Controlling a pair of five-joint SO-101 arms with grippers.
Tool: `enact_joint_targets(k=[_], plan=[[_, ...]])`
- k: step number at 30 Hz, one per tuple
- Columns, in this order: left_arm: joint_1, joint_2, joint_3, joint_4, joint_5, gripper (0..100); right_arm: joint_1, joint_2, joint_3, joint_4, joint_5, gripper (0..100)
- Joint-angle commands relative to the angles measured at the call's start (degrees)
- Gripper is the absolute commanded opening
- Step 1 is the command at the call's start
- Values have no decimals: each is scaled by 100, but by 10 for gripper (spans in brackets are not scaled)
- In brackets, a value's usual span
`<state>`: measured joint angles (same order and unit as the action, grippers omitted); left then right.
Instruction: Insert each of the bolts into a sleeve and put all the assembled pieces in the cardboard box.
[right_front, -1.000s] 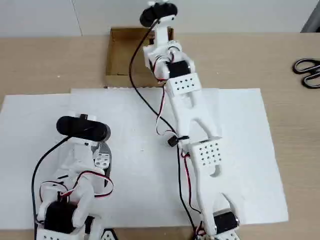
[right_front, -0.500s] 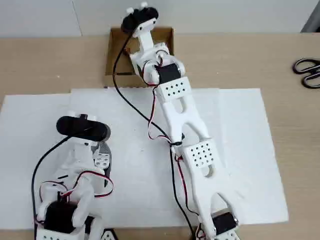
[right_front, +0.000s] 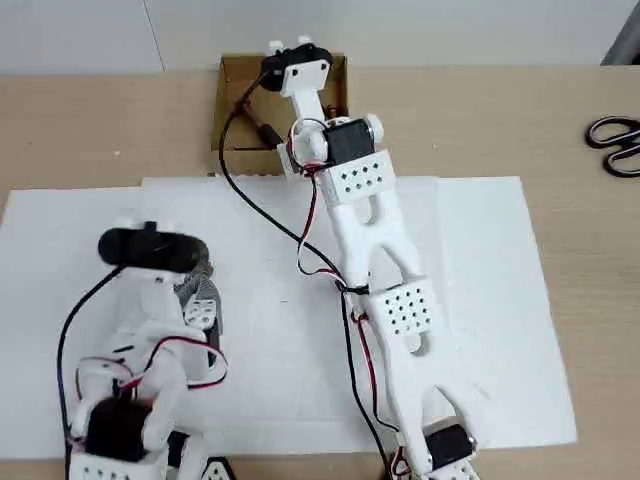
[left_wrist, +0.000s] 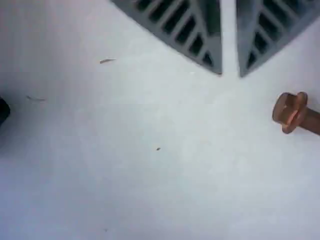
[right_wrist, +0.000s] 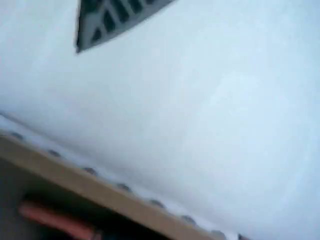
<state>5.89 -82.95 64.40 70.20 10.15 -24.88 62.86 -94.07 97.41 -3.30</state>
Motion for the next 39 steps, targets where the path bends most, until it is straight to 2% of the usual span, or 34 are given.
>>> enact_joint_targets(k=[1, 4, 10, 15, 18, 22, 30, 39], plan=[[-26, 870, -778, -237, 185, 7, 119, -444, -229, 145, -105, 237], [-26, 2013, -1569, -132, 422, 7, 136, -444, -229, 242, -105, 237], [-26, 4053, -3160, 677, 914, 7, 145, -444, -220, 277, -114, 229], [-26, 4826, -3705, 818, 1178, 7, 145, -453, -44, 312, -114, 135], [-26, 4976, -3670, 677, 1266, 7, 207, -585, 448, 321, -114, 147], [-246, 5125, -3670, 536, 1521, 7, 277, -1473, 1618, 321, -492, 169], [-853, 5574, -3635, 220, 1565, 7, 251, -4110, 5415, 259, -1310, 166], [-844, 5811, -3635, 211, 1582, 7, 136, -5552, 7516, 259, -2426, 166]])
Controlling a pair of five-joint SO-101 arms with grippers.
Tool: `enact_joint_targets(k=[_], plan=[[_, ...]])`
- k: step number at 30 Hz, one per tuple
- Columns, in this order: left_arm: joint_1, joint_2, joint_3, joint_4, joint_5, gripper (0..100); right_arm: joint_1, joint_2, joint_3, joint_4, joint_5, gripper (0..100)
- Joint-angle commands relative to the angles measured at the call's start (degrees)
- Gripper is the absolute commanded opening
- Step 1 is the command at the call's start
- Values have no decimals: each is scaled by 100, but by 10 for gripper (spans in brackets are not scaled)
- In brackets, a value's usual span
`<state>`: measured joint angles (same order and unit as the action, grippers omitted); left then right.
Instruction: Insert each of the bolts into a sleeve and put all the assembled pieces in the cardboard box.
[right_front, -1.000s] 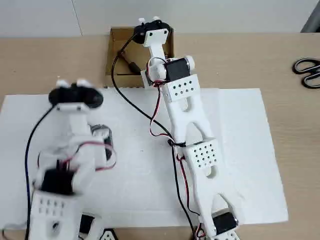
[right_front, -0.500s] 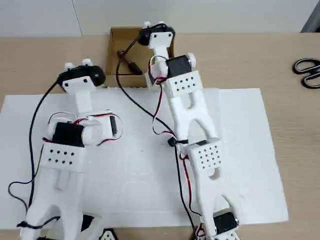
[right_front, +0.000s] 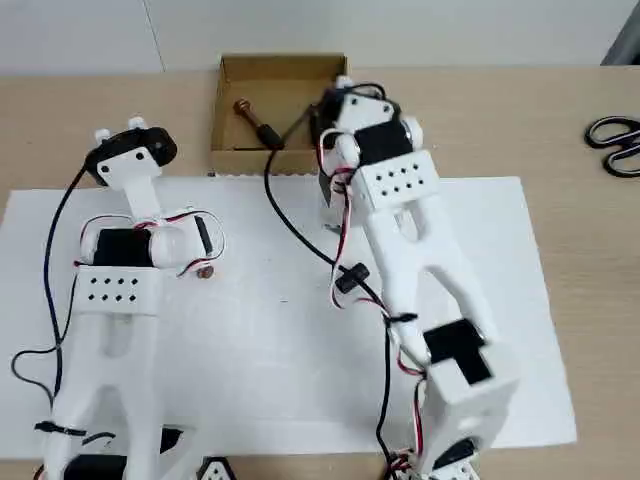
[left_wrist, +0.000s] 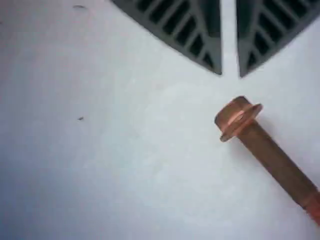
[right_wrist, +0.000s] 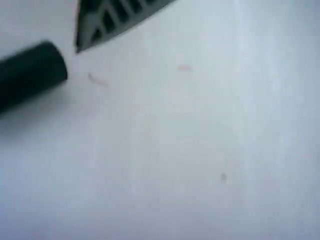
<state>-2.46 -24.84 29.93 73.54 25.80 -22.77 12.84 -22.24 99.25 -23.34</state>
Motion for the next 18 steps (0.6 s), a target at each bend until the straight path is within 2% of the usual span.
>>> enact_joint_targets(k=[1, 9, 18], plan=[[-9, 9, -189, -123, 18, 7, -119, -585, 448, 75, -668, 166], [-26, -18, -171, -123, 193, 7, -303, -585, 870, 31, -2286, 166], [-18, -26, -75, -123, 369, 7, -347, -66, 1099, -145, -2708, 166]])
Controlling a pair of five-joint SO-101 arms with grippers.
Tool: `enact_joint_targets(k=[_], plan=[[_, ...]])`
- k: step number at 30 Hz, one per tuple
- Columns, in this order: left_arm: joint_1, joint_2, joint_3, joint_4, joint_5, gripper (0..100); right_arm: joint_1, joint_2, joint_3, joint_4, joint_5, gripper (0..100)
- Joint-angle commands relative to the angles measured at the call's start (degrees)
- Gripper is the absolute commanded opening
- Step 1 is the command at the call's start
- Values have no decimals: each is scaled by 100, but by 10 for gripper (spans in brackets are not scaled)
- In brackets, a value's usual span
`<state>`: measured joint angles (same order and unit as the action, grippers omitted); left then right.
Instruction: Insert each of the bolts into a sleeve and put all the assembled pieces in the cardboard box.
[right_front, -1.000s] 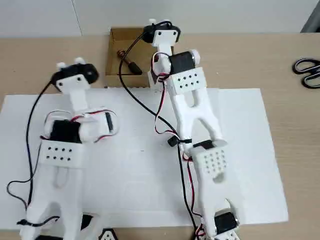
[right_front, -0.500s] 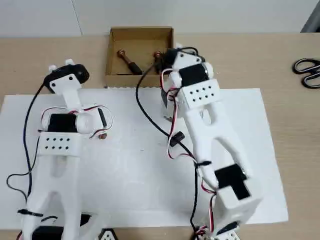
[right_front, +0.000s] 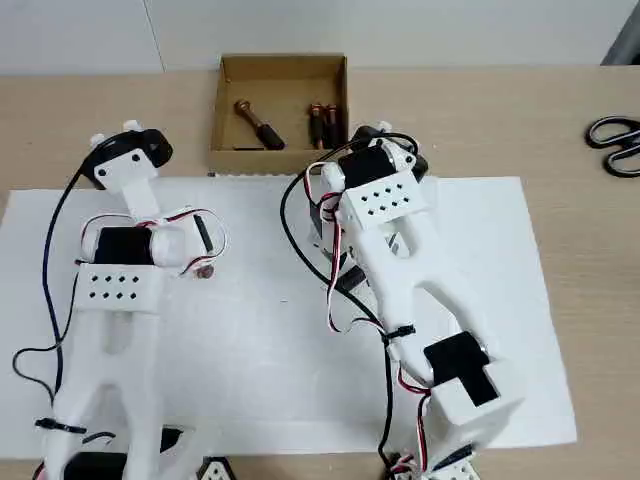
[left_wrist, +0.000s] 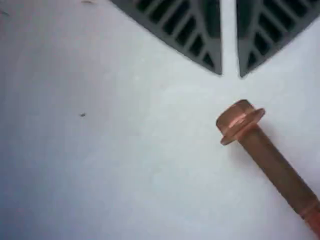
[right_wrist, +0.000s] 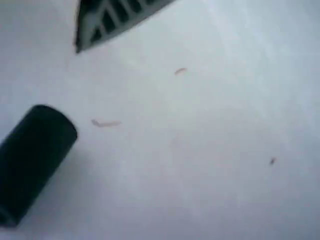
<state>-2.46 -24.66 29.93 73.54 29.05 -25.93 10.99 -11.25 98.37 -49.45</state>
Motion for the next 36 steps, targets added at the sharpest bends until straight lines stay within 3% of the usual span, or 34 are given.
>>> enact_joint_targets(k=[1, 13, 36], plan=[[-26, -44, -75, -123, 44, 7, -31, 268, -18, -66, -97, 166], [-35, -53, -75, -114, 44, 7, -31, 813, -18, -1209, -53, 167], [-35, -53, -75, -123, 18, 7, -4, 1534, 9, -1182, -44, 165]])
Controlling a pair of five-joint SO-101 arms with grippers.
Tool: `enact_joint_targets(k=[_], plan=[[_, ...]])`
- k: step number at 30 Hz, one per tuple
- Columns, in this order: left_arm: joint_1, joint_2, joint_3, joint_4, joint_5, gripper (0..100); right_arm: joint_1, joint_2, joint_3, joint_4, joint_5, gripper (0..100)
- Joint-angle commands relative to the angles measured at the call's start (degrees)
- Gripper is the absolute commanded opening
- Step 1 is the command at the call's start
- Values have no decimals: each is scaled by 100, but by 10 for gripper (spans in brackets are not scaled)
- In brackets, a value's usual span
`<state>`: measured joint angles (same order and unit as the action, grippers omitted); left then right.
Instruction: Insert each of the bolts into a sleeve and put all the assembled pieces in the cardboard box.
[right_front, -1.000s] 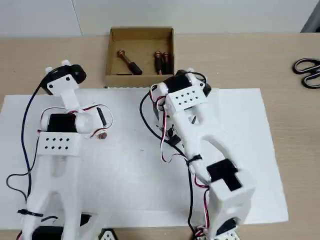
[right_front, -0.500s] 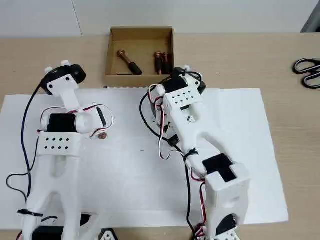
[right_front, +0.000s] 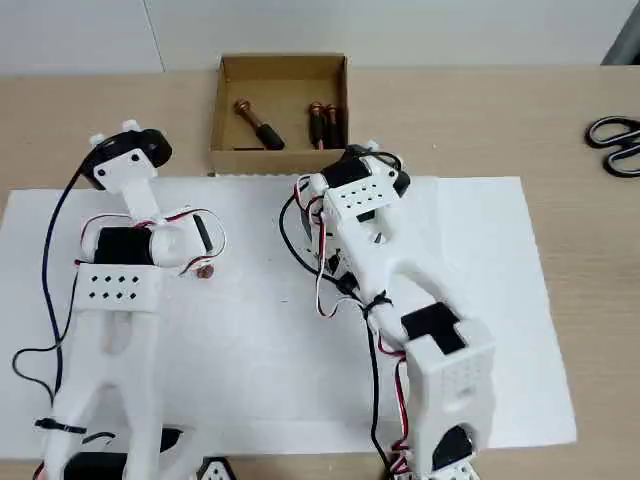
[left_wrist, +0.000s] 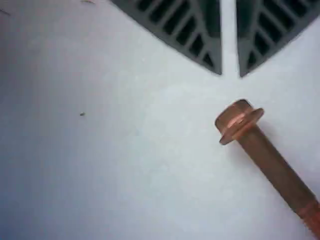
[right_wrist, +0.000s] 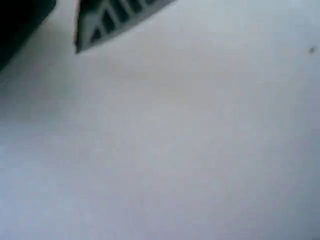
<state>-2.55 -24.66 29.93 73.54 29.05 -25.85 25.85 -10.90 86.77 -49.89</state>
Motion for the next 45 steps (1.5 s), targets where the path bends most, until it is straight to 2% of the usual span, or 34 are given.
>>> enact_joint_targets(k=[1, 7, 9, 11, 20, 26, 30, 39, 43, 45], plan=[[-35, -53, -75, -123, 18, 7, -13, 101, -26, -22, 0, 165], [-35, -53, -75, -123, 18, 7, -13, 171, -26, -31, 0, 158], [-35, -53, -84, -123, 18, 7, -13, 145, -26, -40, 0, 104], [-35, -53, -84, -123, 26, 7, -4, 136, -44, -48, 0, 8], [-26, -53, -110, -105, 26, 7, 13, 4, -193, 4, 44, 2], [9, -62, -180, -62, 18, 7, -75, -1007, -774, 259, 668, 2], [18, -53, -752, 413, 35, 7, -57, -1622, -774, 277, 1222, 2], [0, -9, -1824, 1134, 26, 7, -13, -2316, -774, 910, 1266, 2], [9, 0, -2264, 1600, 26, 6, 312, -2651, -774, 1147, 1336, 2], [9, 0, -2457, 1758, 26, 6, 514, -2844, -774, 1156, 1600, 2]])
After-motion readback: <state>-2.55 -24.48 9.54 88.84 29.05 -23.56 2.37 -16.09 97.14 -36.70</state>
